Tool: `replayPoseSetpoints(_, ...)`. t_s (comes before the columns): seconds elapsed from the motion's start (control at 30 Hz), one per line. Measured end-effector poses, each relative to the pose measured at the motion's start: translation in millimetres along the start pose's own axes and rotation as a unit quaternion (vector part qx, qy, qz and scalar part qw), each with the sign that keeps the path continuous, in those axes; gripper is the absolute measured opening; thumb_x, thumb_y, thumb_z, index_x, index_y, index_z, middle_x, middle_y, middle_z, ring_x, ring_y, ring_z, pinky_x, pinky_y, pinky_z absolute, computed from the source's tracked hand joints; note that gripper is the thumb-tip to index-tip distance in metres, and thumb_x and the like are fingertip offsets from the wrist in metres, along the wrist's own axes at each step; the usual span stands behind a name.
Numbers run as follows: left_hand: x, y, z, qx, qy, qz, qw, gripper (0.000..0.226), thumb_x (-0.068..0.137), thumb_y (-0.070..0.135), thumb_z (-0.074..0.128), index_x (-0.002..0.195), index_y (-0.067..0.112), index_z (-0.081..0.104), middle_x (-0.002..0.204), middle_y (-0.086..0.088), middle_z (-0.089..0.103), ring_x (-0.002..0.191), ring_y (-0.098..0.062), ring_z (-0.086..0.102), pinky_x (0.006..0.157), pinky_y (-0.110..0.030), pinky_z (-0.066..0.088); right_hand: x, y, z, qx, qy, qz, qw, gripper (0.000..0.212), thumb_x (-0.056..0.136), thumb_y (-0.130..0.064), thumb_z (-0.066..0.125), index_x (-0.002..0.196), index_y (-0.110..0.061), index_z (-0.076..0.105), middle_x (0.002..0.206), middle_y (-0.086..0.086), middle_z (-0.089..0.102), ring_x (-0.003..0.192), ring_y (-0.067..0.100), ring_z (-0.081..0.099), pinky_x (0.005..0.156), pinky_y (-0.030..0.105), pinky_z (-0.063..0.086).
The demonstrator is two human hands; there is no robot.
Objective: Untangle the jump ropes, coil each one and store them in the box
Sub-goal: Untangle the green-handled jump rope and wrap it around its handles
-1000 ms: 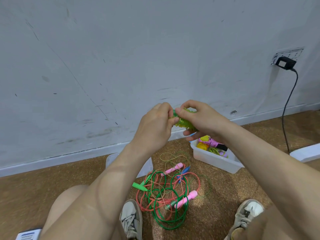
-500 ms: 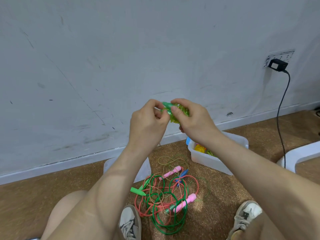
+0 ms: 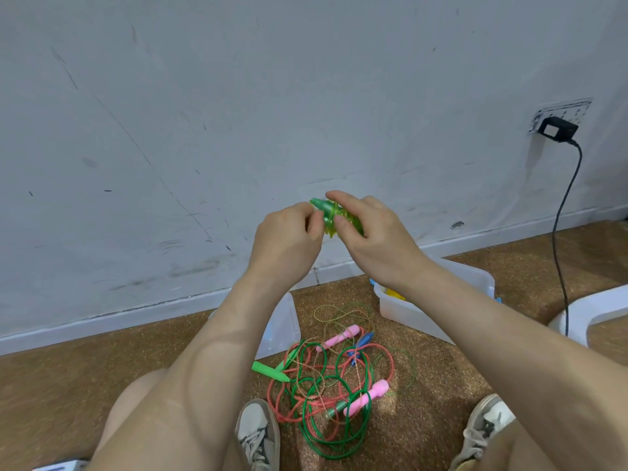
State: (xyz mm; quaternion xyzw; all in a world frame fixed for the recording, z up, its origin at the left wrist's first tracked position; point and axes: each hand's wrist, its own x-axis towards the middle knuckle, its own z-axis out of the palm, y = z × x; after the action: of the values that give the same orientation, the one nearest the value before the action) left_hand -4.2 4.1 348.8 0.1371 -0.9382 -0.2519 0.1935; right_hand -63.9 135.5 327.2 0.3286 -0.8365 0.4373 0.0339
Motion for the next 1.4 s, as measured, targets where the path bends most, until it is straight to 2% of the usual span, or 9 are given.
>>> replayPoseSetpoints(0.13, -2, -1, 3, -0.047, -0.057, 0.043, 0.996, 0.026, 0.097, 0.025, 0.045, 0.078, 0.013, 0.058, 0.063, 0.001, 0.055, 0.061, -0.016, 0.049, 0.060, -0.034, 0.037, -1, 4, -4, 0.002, -0.017, 0.027, 0.999, 0.037, 0.100, -0.028, 0.046, 0.137, -0.027, 0.051, 0.104, 0.006, 0.060, 0.090, 0.021, 0.057, 0.086, 0.035, 0.045)
replayPoseSetpoints(0.4, -12, 8, 17, 0.185, -0.147, 0.183, 0.954, 0.029, 0.102, 0.031, 0.031, 0.103, 0.011, 0.053, 0.086, -0.008, 0.060, 0.076, -0.026, 0.051, 0.064, -0.035, 0.035, -8, 10, -25, 0.036, -0.139, 0.153, 0.978, 0.032, 0.098, -0.025, 0.050, 0.129, -0.025, 0.058, 0.092, -0.003, 0.058, 0.076, 0.024, 0.060, 0.078, 0.043, 0.057)
replayPoseSetpoints(0.53, -19, 15, 29, 0.081, -0.223, 0.129, 0.963, 0.033, 0.095, 0.047, 0.046, 0.078, 0.019, 0.052, 0.067, 0.004, 0.054, 0.070, -0.022, 0.055, 0.063, -0.037, 0.042, -5, 21, -53, 0.093, -0.292, 0.248, 0.919, 0.027, 0.096, -0.024, 0.054, 0.122, -0.028, 0.058, 0.097, 0.005, 0.058, 0.076, 0.016, 0.057, 0.071, 0.030, 0.055)
replayPoseSetpoints(0.7, -4, 22, 27, -0.178, -0.122, 0.010, 0.976, 0.021, 0.090, 0.041, 0.058, 0.079, 0.023, 0.058, 0.069, 0.009, 0.054, 0.065, -0.009, 0.051, 0.064, -0.032, 0.044, -2, 36, -85, 0.063, -0.280, 0.185, 0.940, 0.033, 0.090, -0.018, 0.065, 0.119, -0.032, 0.061, 0.110, 0.006, 0.057, 0.083, 0.015, 0.060, 0.085, 0.039, 0.056)
replayPoseSetpoints(0.87, 9, 35, 40, -0.316, -0.276, -0.078, 0.904, 0.029, 0.095, 0.036, 0.055, 0.123, 0.030, 0.055, 0.109, 0.004, 0.064, 0.089, -0.015, 0.064, 0.076, -0.031, 0.053, 3, 48, -110, -0.005, -0.261, 0.135, 0.956, 0.044, 0.076, -0.021, 0.081, 0.110, -0.040, 0.063, 0.107, -0.006, 0.058, 0.075, 0.012, 0.058, 0.087, 0.042, 0.052)
replayPoseSetpoints(1.0, 25, 49, 65, -0.437, -0.298, -0.153, 0.835, 0.021, 0.096, 0.025, 0.055, 0.107, 0.010, 0.065, 0.092, -0.003, 0.068, 0.076, -0.020, 0.065, 0.074, -0.029, 0.054, 10, 59, -115, 0.022, -0.228, 0.166, 0.959, 0.044, 0.076, -0.015, 0.080, 0.112, -0.031, 0.060, 0.101, -0.001, 0.058, 0.073, 0.012, 0.057, 0.069, 0.025, 0.049)
replayPoseSetpoints(1.1, 38, 49, 92, -0.501, -0.291, -0.176, 0.796, 0.013, 0.092, 0.014, 0.059, 0.099, 0.007, 0.067, 0.089, -0.009, 0.070, 0.081, -0.023, 0.066, 0.086, -0.035, 0.054, 16, 80, -124, 0.067, -0.289, 0.242, 0.924, 0.041, 0.082, -0.020, 0.075, 0.118, -0.027, 0.058, 0.104, 0.003, 0.062, 0.084, 0.015, 0.061, 0.075, 0.023, 0.054)
replayPoseSetpoints(1.27, 41, 43, 158, -0.526, -0.307, -0.207, 0.766, 0.019, 0.086, -0.005, 0.055, 0.089, 0.008, 0.068, 0.085, -0.011, 0.068, 0.083, -0.023, 0.063, 0.080, -0.032, 0.057, 12, 150, -125, 0.096, -0.244, 0.320, 0.910, 0.029, 0.088, -0.017, 0.069, 0.115, -0.018, 0.061, 0.095, 0.008, 0.069, 0.081, 0.018, 0.069, 0.067, 0.024, 0.056)
replayPoseSetpoints(1.4, 47, 27, 220, -0.508, -0.289, -0.272, 0.765, 0.013, 0.093, 0.008, 0.056, 0.101, 0.013, 0.065, 0.104, -0.010, 0.066, 0.091, -0.019, 0.064, 0.083, -0.029, 0.054, -4, 215, -92, 0.109, -0.173, 0.342, 0.917, 0.031, 0.077, -0.009, 0.080, 0.104, -0.013, 0.067, 0.091, 0.004, 0.067, 0.072, 0.013, 0.065, 0.059, 0.016, 0.052)
